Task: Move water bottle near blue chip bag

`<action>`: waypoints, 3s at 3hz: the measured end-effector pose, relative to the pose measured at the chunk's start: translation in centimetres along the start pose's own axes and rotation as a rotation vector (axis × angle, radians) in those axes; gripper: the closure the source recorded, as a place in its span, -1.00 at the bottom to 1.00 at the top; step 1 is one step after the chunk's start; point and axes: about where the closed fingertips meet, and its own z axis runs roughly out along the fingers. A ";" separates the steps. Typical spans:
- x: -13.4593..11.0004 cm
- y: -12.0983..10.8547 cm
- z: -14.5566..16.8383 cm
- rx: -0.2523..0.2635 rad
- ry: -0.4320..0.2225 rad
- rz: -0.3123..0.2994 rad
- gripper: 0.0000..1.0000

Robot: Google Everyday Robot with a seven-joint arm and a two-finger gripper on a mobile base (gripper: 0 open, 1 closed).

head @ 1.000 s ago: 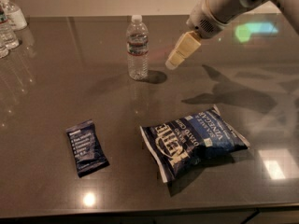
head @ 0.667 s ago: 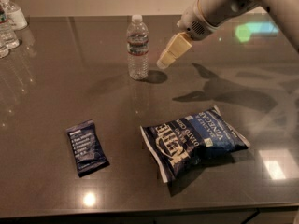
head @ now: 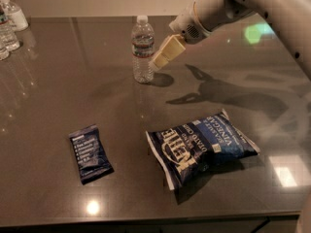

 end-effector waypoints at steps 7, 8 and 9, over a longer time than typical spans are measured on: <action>-5.2 2.5 -0.3 -0.046 -0.096 -0.074 1.00; -4.3 5.1 -4.2 -0.051 -0.117 -0.063 1.00; -2.6 7.8 -7.0 -0.064 -0.135 -0.033 1.00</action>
Offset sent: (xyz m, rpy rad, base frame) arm 0.0331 0.0564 0.0067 0.0437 -0.0533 0.0662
